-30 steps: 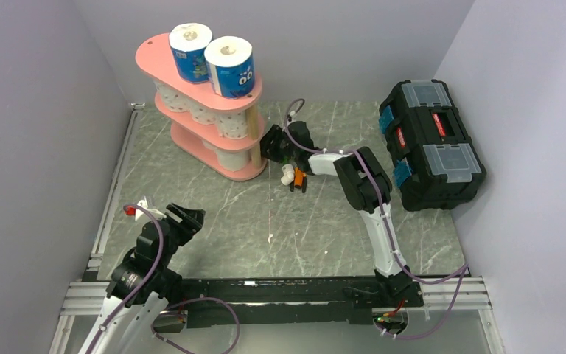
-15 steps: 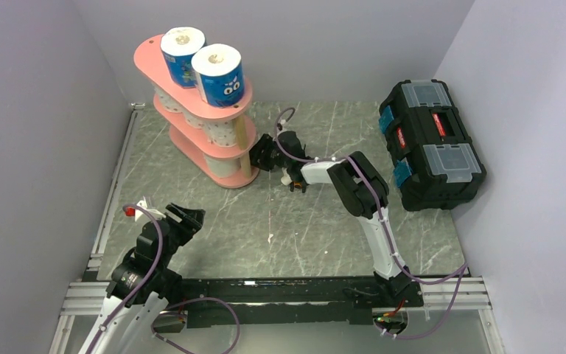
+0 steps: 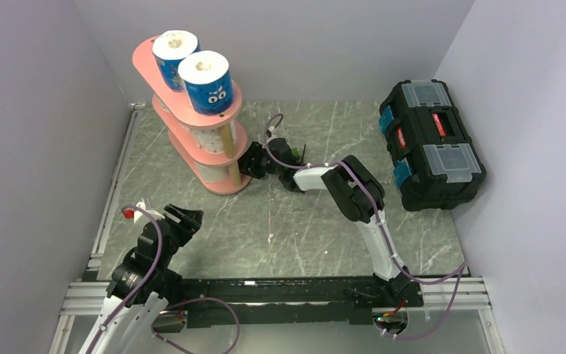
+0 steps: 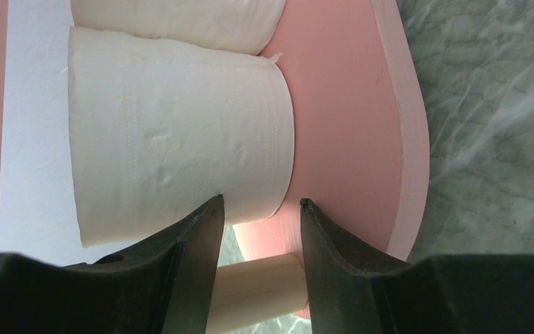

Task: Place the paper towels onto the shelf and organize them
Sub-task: Adjust the shelf at the center of the board.

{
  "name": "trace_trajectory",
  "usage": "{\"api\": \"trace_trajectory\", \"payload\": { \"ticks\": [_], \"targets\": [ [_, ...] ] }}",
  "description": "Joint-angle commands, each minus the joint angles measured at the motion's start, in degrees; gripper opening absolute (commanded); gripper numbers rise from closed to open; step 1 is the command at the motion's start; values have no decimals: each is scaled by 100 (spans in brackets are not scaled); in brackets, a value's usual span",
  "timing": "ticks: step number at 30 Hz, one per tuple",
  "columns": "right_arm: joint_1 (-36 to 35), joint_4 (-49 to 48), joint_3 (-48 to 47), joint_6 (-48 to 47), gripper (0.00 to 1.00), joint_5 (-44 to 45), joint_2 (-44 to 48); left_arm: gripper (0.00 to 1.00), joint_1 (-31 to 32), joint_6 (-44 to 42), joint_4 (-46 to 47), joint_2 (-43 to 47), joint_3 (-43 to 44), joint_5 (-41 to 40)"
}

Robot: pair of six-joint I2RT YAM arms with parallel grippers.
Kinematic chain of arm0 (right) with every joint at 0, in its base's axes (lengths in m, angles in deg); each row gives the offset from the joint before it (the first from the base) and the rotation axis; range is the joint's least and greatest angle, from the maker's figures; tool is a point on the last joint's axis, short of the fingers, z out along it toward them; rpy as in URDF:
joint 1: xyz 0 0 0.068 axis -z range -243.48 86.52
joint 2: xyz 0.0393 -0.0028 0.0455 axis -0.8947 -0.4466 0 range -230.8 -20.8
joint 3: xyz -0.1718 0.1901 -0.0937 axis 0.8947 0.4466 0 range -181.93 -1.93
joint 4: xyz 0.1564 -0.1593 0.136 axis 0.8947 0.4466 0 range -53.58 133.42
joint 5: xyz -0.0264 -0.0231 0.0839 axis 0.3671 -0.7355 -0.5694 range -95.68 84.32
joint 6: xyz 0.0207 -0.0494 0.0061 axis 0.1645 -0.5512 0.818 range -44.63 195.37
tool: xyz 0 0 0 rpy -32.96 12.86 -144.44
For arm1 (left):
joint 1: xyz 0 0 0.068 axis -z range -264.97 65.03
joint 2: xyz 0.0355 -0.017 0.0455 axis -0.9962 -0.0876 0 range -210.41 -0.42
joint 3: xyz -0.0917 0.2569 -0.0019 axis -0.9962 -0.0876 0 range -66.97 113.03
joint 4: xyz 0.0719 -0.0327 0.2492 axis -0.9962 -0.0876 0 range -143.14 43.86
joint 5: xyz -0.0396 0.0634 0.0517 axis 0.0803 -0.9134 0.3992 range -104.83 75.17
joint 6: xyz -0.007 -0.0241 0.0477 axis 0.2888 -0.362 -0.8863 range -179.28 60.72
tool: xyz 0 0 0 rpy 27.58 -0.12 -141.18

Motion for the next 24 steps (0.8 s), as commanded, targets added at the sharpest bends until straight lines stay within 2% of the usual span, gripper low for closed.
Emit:
{"api": "trace_trajectory", "payload": {
  "ticks": [1, 3, 8, 10, 13, 15, 19, 22, 24],
  "targets": [
    [-137, -142, 374, 24, 48, -296, 373, 67, -23, 330, 44, 7, -67, -429],
    [8, -350, 639, 113, 48, -333, 535, 58, -23, 404, 236, -70, -101, -525],
    [387, -666, 1049, -33, 48, -410, 919, 30, -36, 658, 770, -704, -67, -676],
    [535, -699, 959, -93, 46, -546, 909, 24, -92, 655, 1087, -897, -55, -734],
    [797, -810, 728, -10, 40, -822, 790, 12, -287, 557, 1640, -1088, -30, -794],
    [930, -781, 490, 18, 30, -994, 676, 0, -512, 509, 1956, -1349, 30, -603],
    [1090, -744, -52, 169, 15, -1327, 364, 0, -1195, 584, 2595, -2088, 87, 231],
    [1139, -813, -384, 316, 8, -1483, 112, 0, -1917, 709, 3523, -2604, -123, 1149],
    [1142, -738, -702, 372, 3, -1603, -97, 0, -2128, 777, 4110, -2922, -181, 1385]
  ]
}}
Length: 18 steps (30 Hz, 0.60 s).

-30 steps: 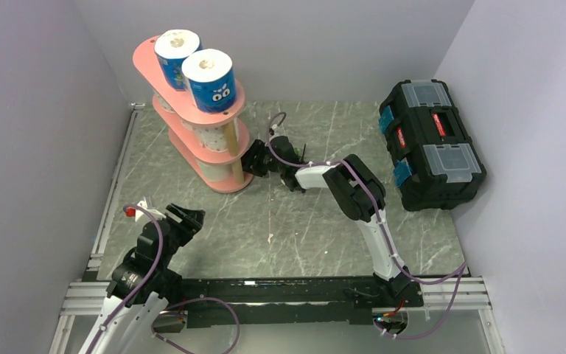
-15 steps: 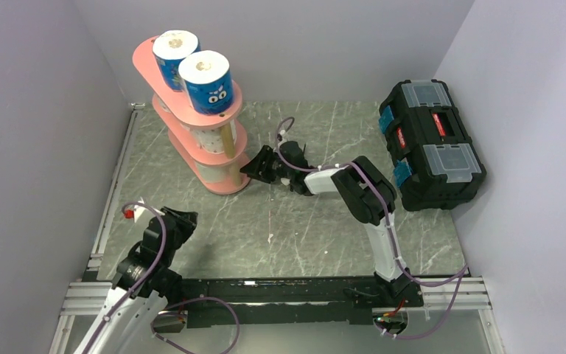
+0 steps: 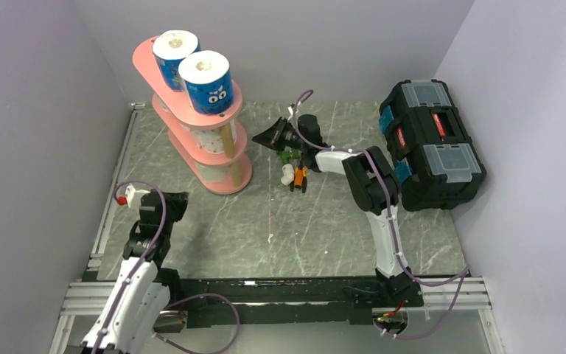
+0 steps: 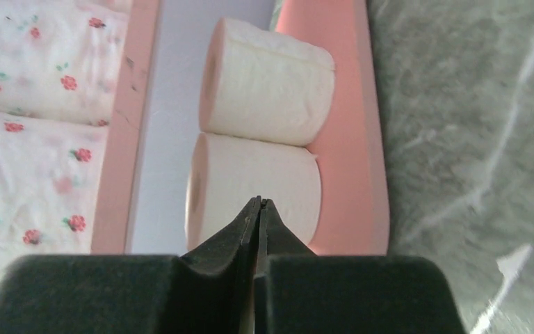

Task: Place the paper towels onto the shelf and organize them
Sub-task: Adjust the shelf at the center of the board.

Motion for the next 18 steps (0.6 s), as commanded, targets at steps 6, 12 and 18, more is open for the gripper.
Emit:
{"api": "trace_trajectory", "payload": {
  "ticks": [6, 12, 18],
  "targets": [
    [-62, -175, -1326, 524, 0, -841, -974, 0, -991, 648, 2925, -1587, -176, 1799],
    [-131, 112, -1893, 513, 0, -1125, -1330, 0, -1323, 870, 3729, -2446, -223, 2084],
    [-295, 228, -2338, 566, 0, -1125, -1679, 0, -1331, 956, 4181, -3098, -64, 2116]
  ]
}}
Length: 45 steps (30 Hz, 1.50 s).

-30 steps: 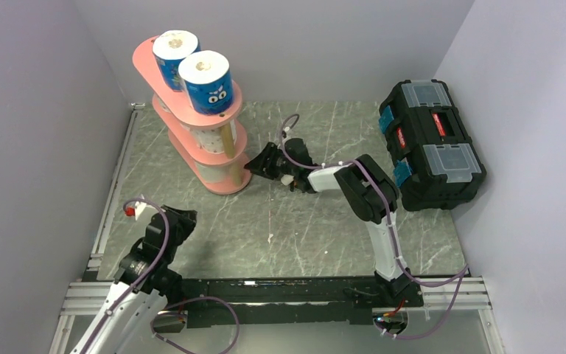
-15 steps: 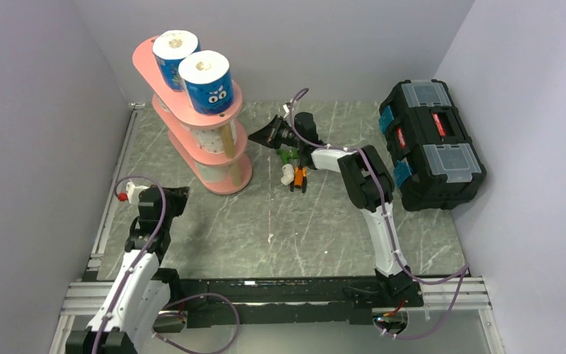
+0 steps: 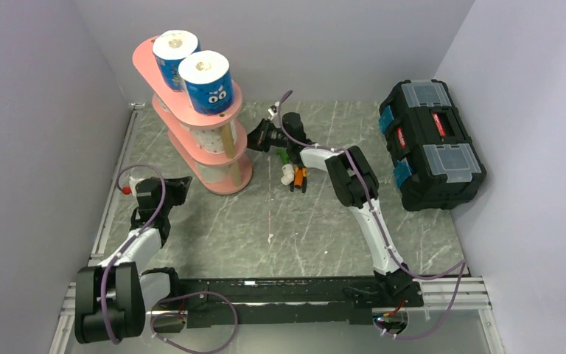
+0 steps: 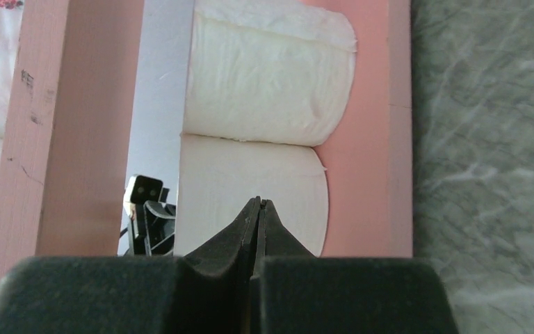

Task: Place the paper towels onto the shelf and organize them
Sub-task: Adjust the shelf at the center of the board, then adjust the paper towel on the shelf.

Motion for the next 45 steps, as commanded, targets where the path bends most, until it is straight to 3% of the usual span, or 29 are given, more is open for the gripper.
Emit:
{"api": "trace_trajectory", "payload": {
  "ticks": [1, 10, 24, 33, 45],
  "targets": [
    [-142, -147, -381, 149, 0, -109, -161, 0, -28, 163, 774, -369, 151, 149],
    [-322, 183, -922, 23, 0, 9, -458, 0, -28, -41, 758, -887, 600, 137],
    [-323, 85, -590, -101, 0, -144, -321, 0, -2, -227, 573, -1622, 1076, 725],
    [-303, -142, -261, -82, 0, -473, -187, 0, 130, -325, 932, -2013, 1152, 1213],
    [-290, -336, 404, -198, 0, -509, 188, 0, 365, -416, 913, -1826, 992, 1194]
  ]
}}
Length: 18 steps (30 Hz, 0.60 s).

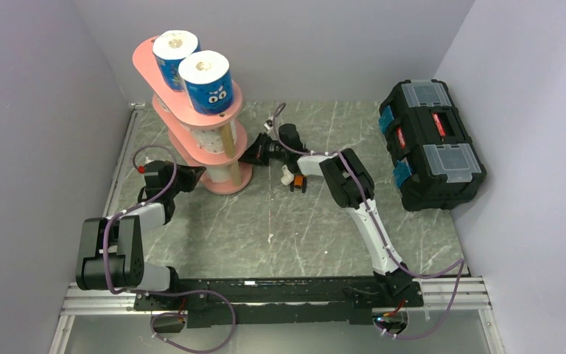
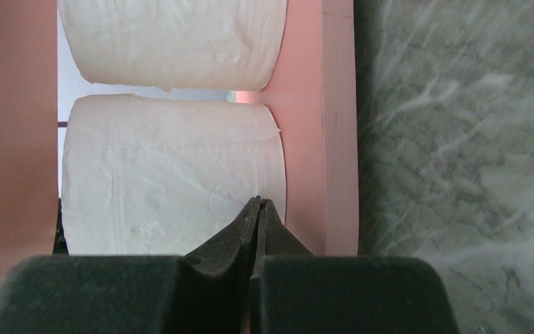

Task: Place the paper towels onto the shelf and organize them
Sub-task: Adjust the paper towel on the shelf.

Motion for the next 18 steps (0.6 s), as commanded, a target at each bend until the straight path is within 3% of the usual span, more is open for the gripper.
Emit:
{"api": "trace_trajectory", "payload": {
  "ticks": [1, 11, 18],
  "targets": [
    [-102, -364, 287, -129, 0, -225, 548, 0, 152, -158, 193, 146, -26, 248],
    [-45, -459, 589, -160, 0, -240, 744, 0, 202, -79, 69, 474, -228, 104],
    [256, -740, 676, 70, 1, -206, 981, 0, -129, -27, -705, 1319, -178, -145]
  ]
}}
